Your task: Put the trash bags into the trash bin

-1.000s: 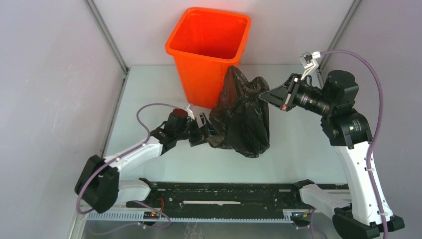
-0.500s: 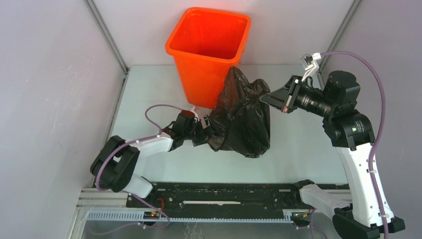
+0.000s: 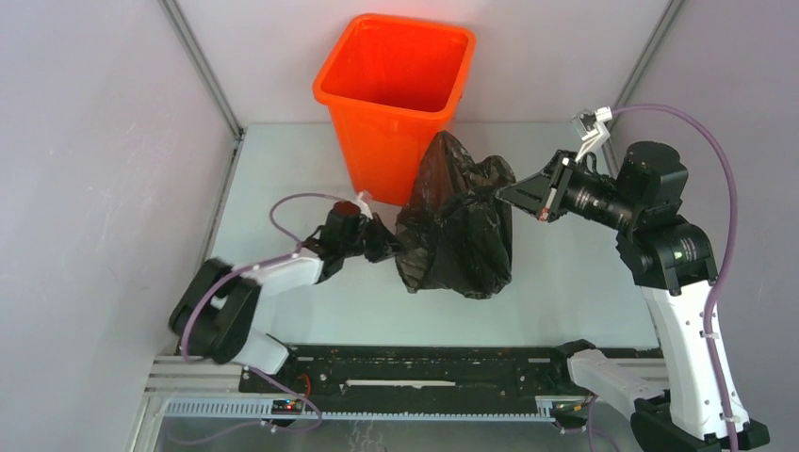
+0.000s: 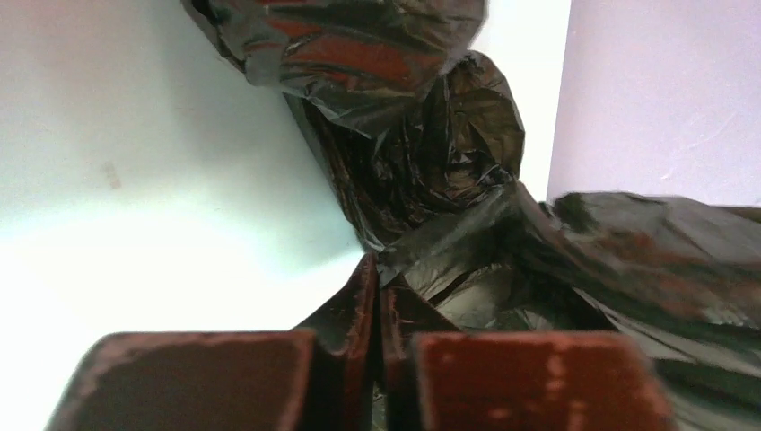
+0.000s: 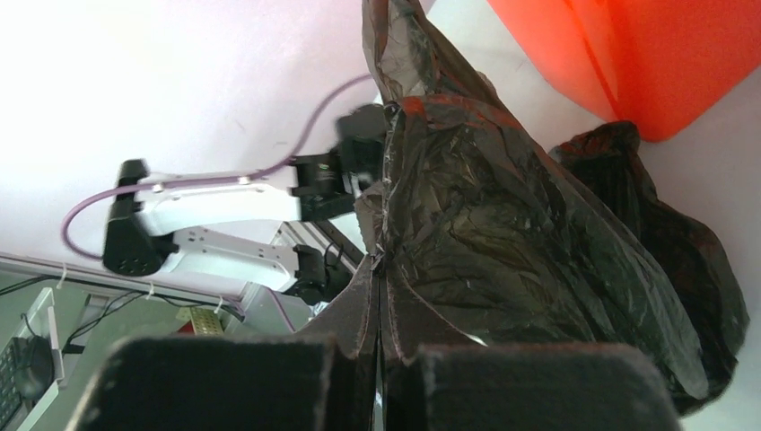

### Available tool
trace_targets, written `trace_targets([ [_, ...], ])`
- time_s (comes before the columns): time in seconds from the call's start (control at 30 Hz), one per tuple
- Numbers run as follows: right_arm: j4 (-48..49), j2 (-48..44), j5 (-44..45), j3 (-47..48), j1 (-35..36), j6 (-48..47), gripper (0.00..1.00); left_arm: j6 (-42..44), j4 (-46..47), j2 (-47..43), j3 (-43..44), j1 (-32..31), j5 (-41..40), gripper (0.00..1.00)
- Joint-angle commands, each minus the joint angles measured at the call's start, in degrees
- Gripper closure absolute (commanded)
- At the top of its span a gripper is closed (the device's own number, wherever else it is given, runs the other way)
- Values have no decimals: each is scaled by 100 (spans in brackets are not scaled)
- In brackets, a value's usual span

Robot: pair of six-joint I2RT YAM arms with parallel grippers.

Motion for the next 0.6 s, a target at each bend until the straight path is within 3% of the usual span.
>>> trace_targets([
  [0.0, -417, -252, 419, 15, -6, -276, 100, 660, -1797, -1859, 452, 331, -688, 99],
  [0.17, -686, -188, 489, -505, 51, -335, 100, 1052, -4270, -4142, 1226, 1134, -1906, 100],
  [0.3, -149, 330, 385, -668, 812, -46, 100, 1618, -6114, -4830, 3097, 1480, -3245, 100],
  [0.43, 545, 1206, 295, 24, 1782, 360, 100, 2420, -7627, -4049, 6247, 1481, -3909, 100],
  [0.5, 158, 1957, 339, 1300, 2276, 177, 100, 2708, -8246, -3285, 8494, 1481, -3789, 100],
  [0.57, -515, 2587, 549, 3242, 2586, -176, 100, 2722, -8450, -2496, 10993, 1481, -3315, 100],
])
